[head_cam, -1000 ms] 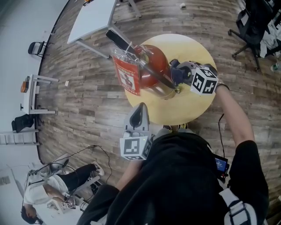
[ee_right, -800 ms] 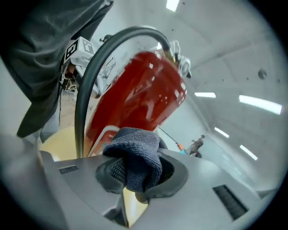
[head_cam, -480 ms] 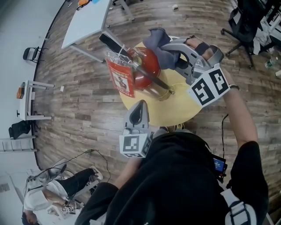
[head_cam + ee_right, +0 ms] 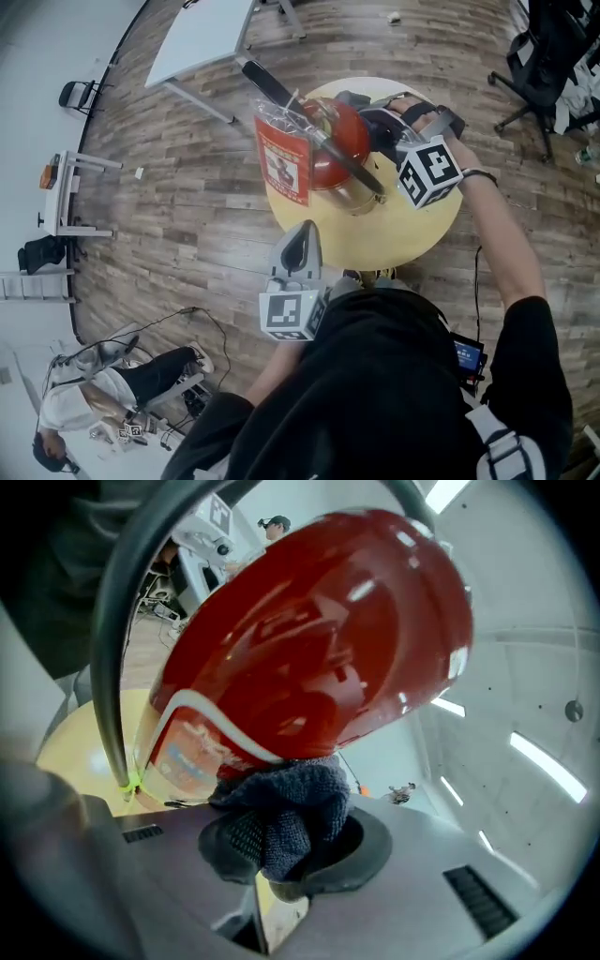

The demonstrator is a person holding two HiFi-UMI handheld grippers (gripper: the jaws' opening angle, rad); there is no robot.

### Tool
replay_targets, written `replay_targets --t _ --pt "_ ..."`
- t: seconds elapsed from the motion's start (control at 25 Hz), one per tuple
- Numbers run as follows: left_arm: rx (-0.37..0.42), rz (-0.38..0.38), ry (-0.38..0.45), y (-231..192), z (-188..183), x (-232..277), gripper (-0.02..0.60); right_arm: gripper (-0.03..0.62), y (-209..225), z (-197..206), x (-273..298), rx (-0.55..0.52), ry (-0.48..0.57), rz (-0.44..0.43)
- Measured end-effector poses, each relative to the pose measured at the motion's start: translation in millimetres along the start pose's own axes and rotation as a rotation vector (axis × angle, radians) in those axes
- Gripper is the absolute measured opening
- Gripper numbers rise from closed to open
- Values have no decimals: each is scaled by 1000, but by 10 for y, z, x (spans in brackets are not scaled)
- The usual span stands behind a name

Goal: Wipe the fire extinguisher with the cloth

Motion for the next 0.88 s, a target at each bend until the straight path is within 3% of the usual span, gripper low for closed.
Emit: replay_targets --t 0.24,0.36,0.48,0.56,0.76,0.88 --pt "-12 -32 -10 -99 58 -22 17 89 -914 273 359 38 -63 -193" --pt "-10 -29 -9 -108 63 17 15 86 -997 320 406 33 -50 -217" --pt "-13 -22 -7 -105 47 70 15 86 -846 274 454 -89 -16 -223" --pt "-11 -17 3 -82 2 81 15 86 -531 168 432 -135 30 -154" --pt "-13 -33 21 -104 -52 44 15 86 651 -227 57 -171 184 174" --pt "-19 -49 23 -151 -40 14 17 87 943 -326 -81 -215 221 244"
Point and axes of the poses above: the fingertips, and each gripper's own axes: x forward along the fingers, y to its right, z out of its underside, the point moved 3 cm from there along -x, backward along the fingers, and after that the axes turned 7 degrees about -x, right-handed, at the moved point
